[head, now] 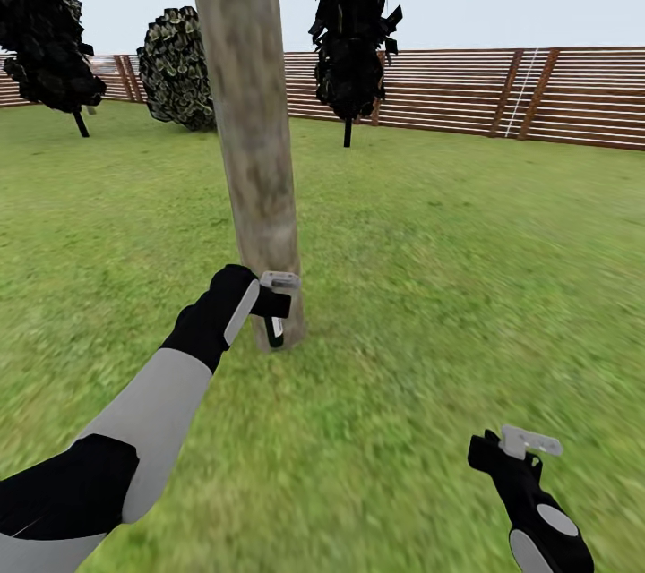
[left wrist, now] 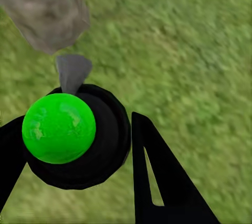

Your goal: In the garden, pick up the pesticide atomizer on the floor and spray pesticide onto both trees until each tree trunk is fully covered.

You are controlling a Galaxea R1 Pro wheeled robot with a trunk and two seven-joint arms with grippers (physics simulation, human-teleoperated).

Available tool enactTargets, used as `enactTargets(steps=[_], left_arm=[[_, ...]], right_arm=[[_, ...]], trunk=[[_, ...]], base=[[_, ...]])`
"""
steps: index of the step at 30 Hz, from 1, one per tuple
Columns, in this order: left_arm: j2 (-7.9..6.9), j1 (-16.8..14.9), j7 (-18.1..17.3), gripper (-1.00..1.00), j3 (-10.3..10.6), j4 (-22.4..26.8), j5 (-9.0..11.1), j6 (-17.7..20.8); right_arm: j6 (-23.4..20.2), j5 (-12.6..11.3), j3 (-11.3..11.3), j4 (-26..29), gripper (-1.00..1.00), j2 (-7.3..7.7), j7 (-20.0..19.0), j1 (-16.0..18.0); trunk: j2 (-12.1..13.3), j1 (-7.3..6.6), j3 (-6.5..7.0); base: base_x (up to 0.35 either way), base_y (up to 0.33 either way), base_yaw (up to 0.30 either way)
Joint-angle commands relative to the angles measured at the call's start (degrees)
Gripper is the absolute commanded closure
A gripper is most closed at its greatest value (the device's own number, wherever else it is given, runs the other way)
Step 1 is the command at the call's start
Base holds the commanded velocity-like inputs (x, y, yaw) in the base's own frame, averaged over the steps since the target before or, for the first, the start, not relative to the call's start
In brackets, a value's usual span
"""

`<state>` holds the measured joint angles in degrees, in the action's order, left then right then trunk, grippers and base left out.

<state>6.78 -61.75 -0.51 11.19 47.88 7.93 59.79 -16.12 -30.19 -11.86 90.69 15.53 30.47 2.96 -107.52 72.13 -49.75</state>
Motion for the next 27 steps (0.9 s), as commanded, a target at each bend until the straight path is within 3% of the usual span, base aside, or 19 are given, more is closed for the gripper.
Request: enactTargets(steps=[1, 9, 27], left_arm=[[-0.01, -0.04, 0.13, 1.0, 0.04, 0.03, 0.04, 0.21], [0.05, -0.04, 1.38, 1.0, -0.1, 0.04, 0.12, 0.21], [-0.07, -0.04, 3.23, 1.0, -1.74, 0.02, 0.16, 0.21]], right_arm=[[-0.22, -0.26, -0.15, 0.07, 1.0, 0.06, 0.47, 0.03], [-0.28, -0.28, -0.18, 0.01, 1.0, 0.03, 0.48, -0.07], [-0.31, -0.31, -0.18, -0.14, 1.0, 0.03, 0.47, -0.14]], trunk=[[-0.02, 0.0, -0.05], [-0.02, 0.0, -0.05], [-0.02, 0.0, -0.05]], base=[[0.054, 0.0, 0.0], [0.209, 0.0, 0.0], [0.014, 0.0, 0.0]])
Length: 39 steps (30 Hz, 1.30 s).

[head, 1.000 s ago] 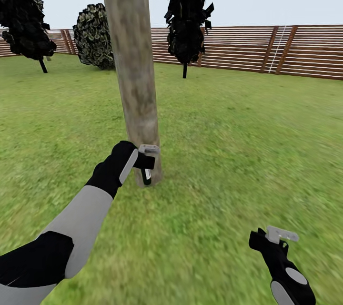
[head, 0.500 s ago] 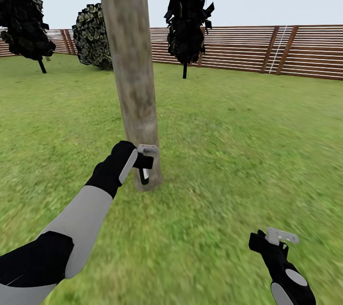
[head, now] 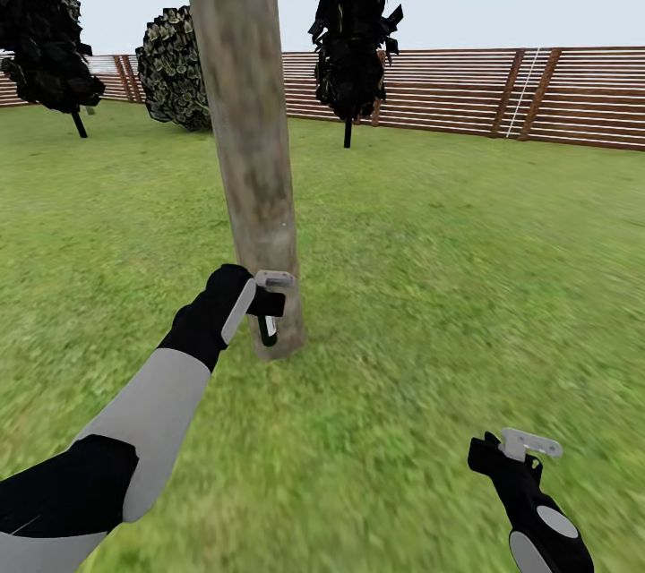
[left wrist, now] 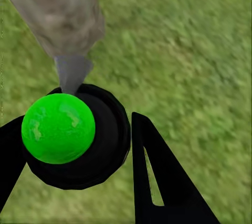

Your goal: In the garden, pick up the pesticide atomizer on the floor and spray pesticide onto both trees until each tree trunk is fully covered.

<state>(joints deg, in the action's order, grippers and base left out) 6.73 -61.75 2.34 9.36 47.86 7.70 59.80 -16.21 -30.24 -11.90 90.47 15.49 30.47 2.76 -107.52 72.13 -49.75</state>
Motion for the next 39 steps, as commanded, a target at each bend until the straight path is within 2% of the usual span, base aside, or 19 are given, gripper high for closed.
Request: enactTargets(steps=[1, 4, 9, 17, 26, 31, 36, 39], left_arm=[[0.0, -0.04, 1.14, 1.0, -0.24, 0.04, 0.41, 0.2], [0.03, -0.01, 3.84, 1.0, -2.01, 0.07, 0.45, 0.2], [0.04, -0.03, 5.32, 1.0, -3.16, 0.12, 0.55, 0.2], [0.04, 0.0, 5.65, 1.0, -3.52, 0.04, 0.56, 0.2], [0.04, 0.04, 5.74, 1.0, -3.56, 0.07, 0.56, 0.2], [0.06, 0.05, 5.81, 1.0, -3.61, 0.29, 0.57, 0.2], [0.31, -0.02, 7.75, 1.0, -3.65, 0.72, 0.51, 0.2], [0.93, -0.25, 8.71, 1.0, -3.65, 0.77, 0.49, 0.2]], right_arm=[[-0.22, -0.24, -0.14, 0.08, 1.0, 0.06, 0.47, 0.05], [-0.22, -0.22, -0.14, 0.13, 1.0, 0.06, 0.47, 0.05], [-0.22, -0.25, -0.14, 0.14, 1.0, 0.06, 0.47, 0.05], [-0.22, -0.2, -0.17, 0.17, 1.0, 0.06, 0.47, 0.05], [-0.22, -0.24, -1.24, 0.18, 1.0, 0.06, 0.54, 0.05], [-0.29, -0.25, -1.27, 0.15, 1.0, 0.08, 0.55, 0.05], [-0.31, -0.29, -1.28, 0.15, 1.0, 0.06, 0.55, 0.05], [-0.31, -0.35, -1.28, 0.15, 1.0, 0.06, 0.56, 0.05]], trunk=[[-0.03, -0.01, -0.05], [-0.03, -0.01, -0.05], [-0.03, -0.01, -0.05], [-0.03, -0.01, -0.05], [-0.03, -0.01, -0.05], [-0.03, -0.01, -0.05], [-0.03, -0.01, -0.05], [-0.03, -0.01, -0.05]], base=[[0.0, 0.0, 0.0], [0.0, 0.0, 0.0], [0.0, 0.0, 0.0], [0.0, 0.0, 0.0], [0.001, 0.0, 0.0], [0.185, 0.0, 0.0], [0.055, 0.0, 0.0], [0.008, 0.0, 0.0]])
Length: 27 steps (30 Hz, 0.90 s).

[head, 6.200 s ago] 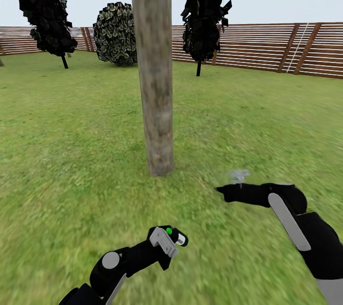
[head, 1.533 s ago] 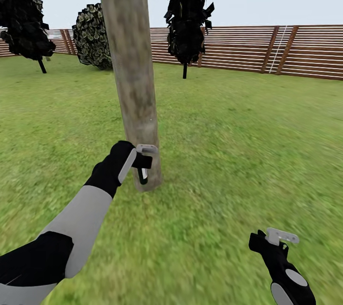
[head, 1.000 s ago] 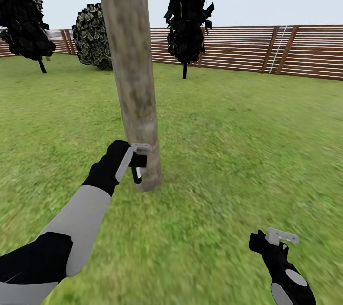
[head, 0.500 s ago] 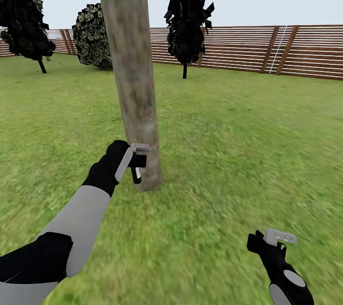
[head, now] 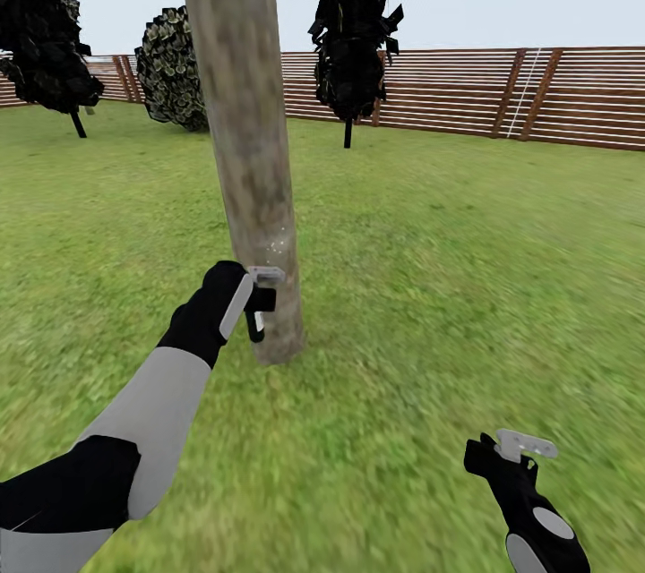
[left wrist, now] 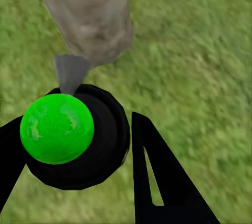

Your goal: In the garden, pick up the pesticide atomizer on the floor and spray pesticide onto both trees until each tree trunk is fully covered.

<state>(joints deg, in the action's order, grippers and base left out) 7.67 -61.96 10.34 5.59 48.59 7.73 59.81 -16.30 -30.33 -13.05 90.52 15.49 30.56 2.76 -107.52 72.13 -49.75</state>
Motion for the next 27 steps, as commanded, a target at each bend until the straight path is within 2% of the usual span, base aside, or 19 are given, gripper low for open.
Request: enactTargets(steps=[1, 7, 8, 10, 12, 13, 15, 16, 17, 18, 20, 21, 23, 27], left_arm=[[0.16, -0.09, 1.01, 1.0, 0.12, 0.06, 0.45, 0.19], [0.51, -0.83, 1.74, 1.0, 0.12, 0.39, 0.49, 0.19], [0.71, -2.38, 3.17, 1.0, 0.11, 0.07, 0.8, 0.19], [0.86, -3.57, 5.08, 1.0, 0.12, -0.13, 2.16, 0.19], [0.94, -4.91, 7.72, 1.0, 0.12, -0.28, 4.6, 0.19], [0.99, -6.02, 11.3, 1.0, 0.12, -0.35, 7.73, 0.19], [1.01, -7.53, 16.86, 1.0, 0.12, -0.43, 12.75, 0.19], [1.0, -7.92, 18.27, 1.0, 0.12, -0.53, 14.12, 0.19], [0.98, -8.7, 21.04, 1.0, 0.12, -1.02, 16.91, 0.19], [0.96, -10.17, 24.85, 1.0, 0.12, -2.1, 21.02, 0.19], [0.91, -12.1, 29.26, 1.0, 0.14, -3.55, 25.79, 0.19], [0.9, -12.49, 30.13, 1.0, 0.15, -3.8, 26.85, 0.19], [0.88, -14.31, 33.43, 1.0, 0.19, -5.31, 30.47, 0.19], [0.93, -18.56, 35.44, 1.0, 0.21, -9.27, 32.3, 0.19]], right_arm=[[-0.22, -0.26, -0.14, 0.09, 1.0, 0.06, 0.47, 0.05], [-0.22, -0.34, -0.14, 0.02, 1.0, 0.06, 0.47, 0.05], [-0.23, -0.34, -0.14, 0.01, 1.0, 0.06, 0.47, 0.05], [-0.23, -0.36, -0.14, -0.04, 1.0, 0.06, 0.47, 0.05], [-0.26, -0.49, -0.17, -0.06, 1.0, 0.06, 0.47, 0.05], [-0.28, -0.62, -0.18, -0.1, 1.0, 0.06, 0.47, 0.05], [-0.3, -0.76, -0.2, -0.18, 1.0, 0.06, 0.47, 0.05], [-0.3, -0.78, -0.2, -0.19, 1.0, 0.06, 0.47, 0.05], [-0.3, -0.81, -0.19, -0.25, 1.0, 0.06, 0.47, 0.05], [-0.57, -0.87, -0.17, -0.34, 1.0, 0.06, 0.47, 0.05], [-2.76, -0.94, -0.15, -0.4, 1.0, 0.03, 0.47, 0.05], [-3.31, -0.94, -0.15, -0.41, 1.0, 0.02, 0.45, 0.05], [-4.78, -0.95, -0.14, -0.43, 1.0, -0.01, 0.44, 0.05], [-4.97, -0.9, -0.14, -0.61, 1.0, -0.02, 0.45, 0.05]], trunk=[[-0.02, -0.01, -0.05], [-0.02, -0.01, -0.05], [-0.02, -0.01, -0.05], [-0.02, -0.01, -0.05], [-0.02, -0.01, -0.05], [-0.02, -0.01, -0.05], [-0.02, -0.01, -0.05], [-0.02, -0.01, -0.05], [-0.02, -0.01, -0.05], [-0.02, -0.01, -0.05], [-0.02, -0.01, -0.05], [-0.02, -0.01, -0.05], [-0.02, -0.01, -0.05], [-0.02, -0.01, -0.05]], base=[[0.003, 0.0, 0.0], [0.001, 0.0, 0.0], [0.0, 0.0, 0.0], [0.0, 0.0, 0.0], [0.0, 0.0, 0.0], [0.0, 0.0, 0.0], [0.0, 0.0, 0.0], [0.0, 0.0, 0.0], [0.0, 0.0, 0.0], [0.0, 0.0, 0.0], [0.0, 0.0, 0.0], [0.0, 0.0, 0.0], [0.0, 0.0, 0.0], [0.0, 0.0, 0.0]])
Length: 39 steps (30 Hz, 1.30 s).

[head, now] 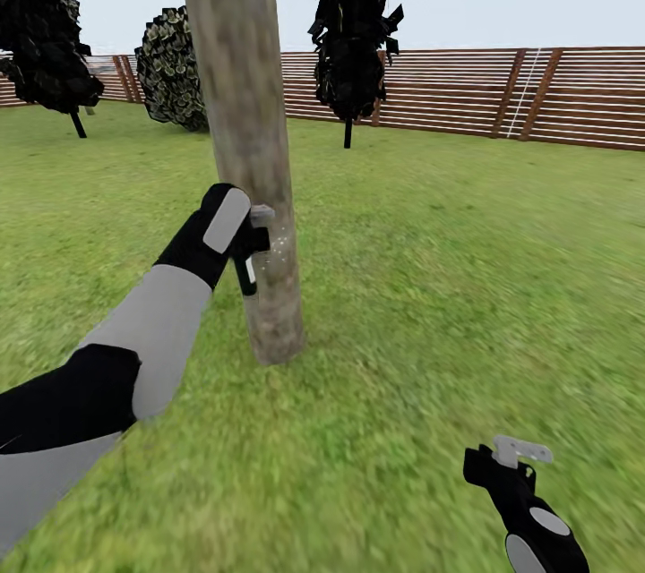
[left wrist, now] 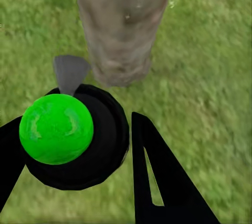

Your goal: In the garden, pick up the pesticide atomizer on the floor and spray pesticide onto both trees until each tree trunk is fully covered.

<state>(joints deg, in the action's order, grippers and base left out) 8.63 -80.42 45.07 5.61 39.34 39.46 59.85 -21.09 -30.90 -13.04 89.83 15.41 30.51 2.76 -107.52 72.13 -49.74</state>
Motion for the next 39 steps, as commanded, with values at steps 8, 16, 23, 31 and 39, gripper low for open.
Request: enactTargets(steps=[8, 16, 23, 31, 39], left_arm=[[-0.12, -13.96, 3.47, 1.0, 0.19, -14.48, 7.45, 0.15], [-0.11, -25.25, 5.22, 1.0, 0.19, -25.19, 9.9, 0.15], [-0.09, -34.75, 5.37, 1.0, 0.19, -33.53, 10.01, 0.15], [0.08, -43.82, 7.52, 1.0, 0.11, -39.25, 14.06, 0.15], [0.3, -49.0, 12.33, 1.0, 0.1, -39.84, 18.03, 0.15]], right_arm=[[-0.01, -0.3, -0.21, -0.76, 1.0, 0.06, 0.52, 0.05], [-0.05, -0.11, -0.09, -0.9, 1.0, -1.19, 0.61, 0.05], [-0.09, 0.12, 0.03, -0.9, 1.0, -2.25, 0.67, 0.05], [-0.17, 0.16, 0.04, -0.88, 1.0, -2.31, 0.69, 0.05], [-0.18, 0.19, 0.1, -0.88, 1.0, -2.31, 0.64, 0.05]], trunk=[[-0.02, 0.0, -0.06], [-0.02, 0.0, -0.06], [-0.02, 0.0, -0.06], [-0.02, 0.0, -0.06], [-0.02, 0.0, -0.06]], base=[[0.0, 0.0, 0.0], [0.0, 0.0, 0.0], [0.0, 0.0, 0.0], [0.0, 0.0, 0.0], [0.0, 0.0, 0.0]])
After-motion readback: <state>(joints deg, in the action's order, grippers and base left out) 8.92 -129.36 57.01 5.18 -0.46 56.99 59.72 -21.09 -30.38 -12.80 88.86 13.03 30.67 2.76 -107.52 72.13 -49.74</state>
